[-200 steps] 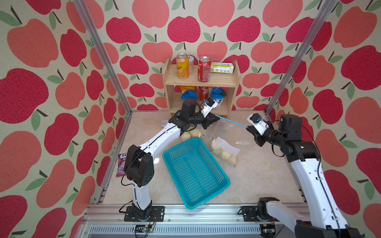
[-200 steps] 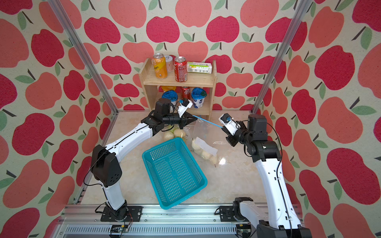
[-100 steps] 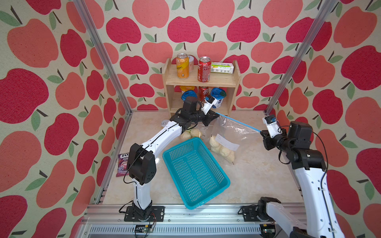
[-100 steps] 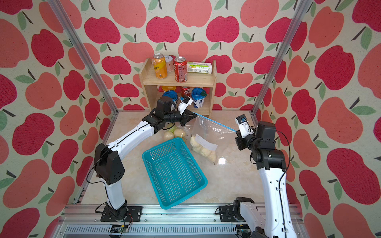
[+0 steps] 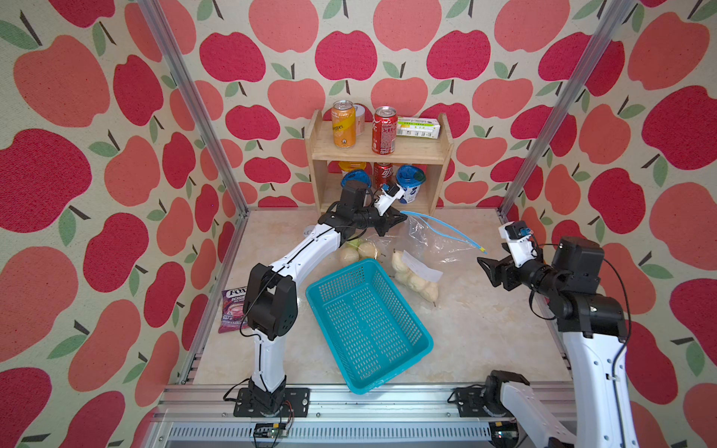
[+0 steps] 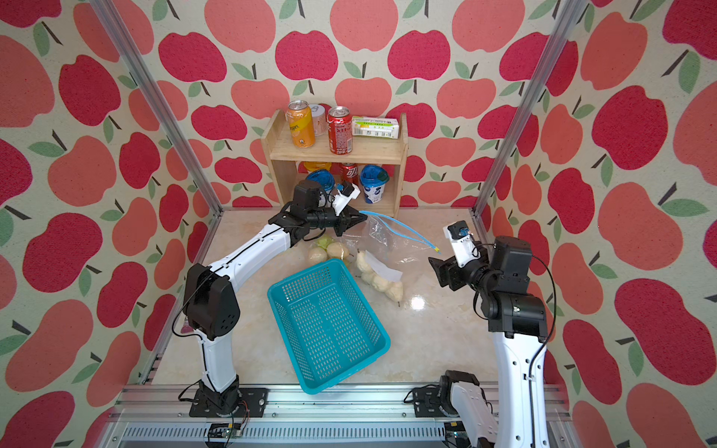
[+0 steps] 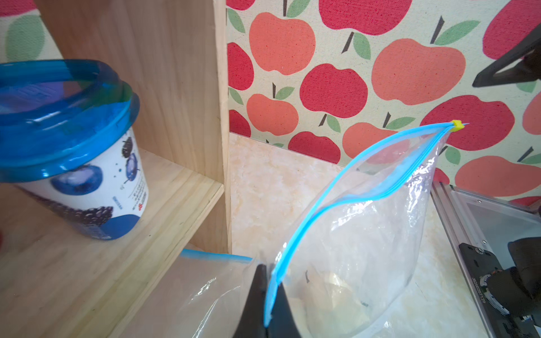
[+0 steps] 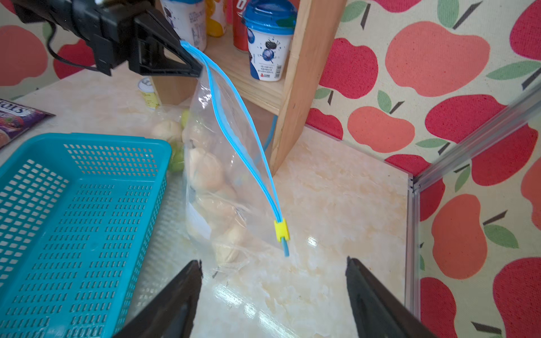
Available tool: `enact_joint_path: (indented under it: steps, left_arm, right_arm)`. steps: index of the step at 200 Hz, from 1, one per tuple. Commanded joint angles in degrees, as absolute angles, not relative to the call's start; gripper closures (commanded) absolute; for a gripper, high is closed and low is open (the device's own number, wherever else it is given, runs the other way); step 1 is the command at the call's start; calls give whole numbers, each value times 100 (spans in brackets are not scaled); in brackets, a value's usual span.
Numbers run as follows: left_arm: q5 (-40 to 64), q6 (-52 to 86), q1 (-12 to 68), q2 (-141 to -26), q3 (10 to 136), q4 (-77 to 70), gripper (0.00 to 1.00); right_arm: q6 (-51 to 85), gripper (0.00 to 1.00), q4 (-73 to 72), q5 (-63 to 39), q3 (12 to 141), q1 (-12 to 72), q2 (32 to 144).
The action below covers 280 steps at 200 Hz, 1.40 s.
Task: Open the zip-top bag and take out the pear
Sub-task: Unzip the zipper on the zipper food storage bag, then open the zipper of the food storage bag at the center of the board.
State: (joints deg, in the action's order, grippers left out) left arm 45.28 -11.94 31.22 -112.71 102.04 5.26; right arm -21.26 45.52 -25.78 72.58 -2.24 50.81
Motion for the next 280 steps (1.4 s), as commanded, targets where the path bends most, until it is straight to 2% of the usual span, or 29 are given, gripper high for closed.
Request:
enact_joint_path:
  steps: [1,35,68,119,154,215,236,271,280]
  left_arm:
    - [4990,-1602,3254,-11350,10424,438,100]
    - [5176,-1739,3310,-11323,10423,453,100]
    - [5212,-1828,3356,-11339,10465,551,100]
    - [5194,-1867,3375,-11303,10511,659,100]
    - [5178,-1897,3388,-11283,10511,711,100]
    - [5165,-1908,3406,-11276,10538,740,100]
    - [5159,-1909,3404,-11268,10537,751,100]
    - [5167,-1910,3410,-11257,10538,756,100]
    - [5175,-1901,3405,-11259,10538,747,100]
  right_arm:
    - [-1810,19,4569,-3245,7861,-92,5371]
    - [-1239,17,5053,-2791,8735,85,6313]
    - [-1264,18,5443,-2492,9214,401,6982]
    - [-1642,20,5577,-2039,9011,751,7298]
    - [-1782,24,5601,-2117,8997,841,7469]
    - [-2005,25,5685,-2004,8857,1081,7624]
    - [-2004,30,5636,-1857,8802,1099,7685]
    - [-1971,48,5590,-1678,8775,1099,7832]
    - [-1957,56,5585,-1705,8750,1099,7856]
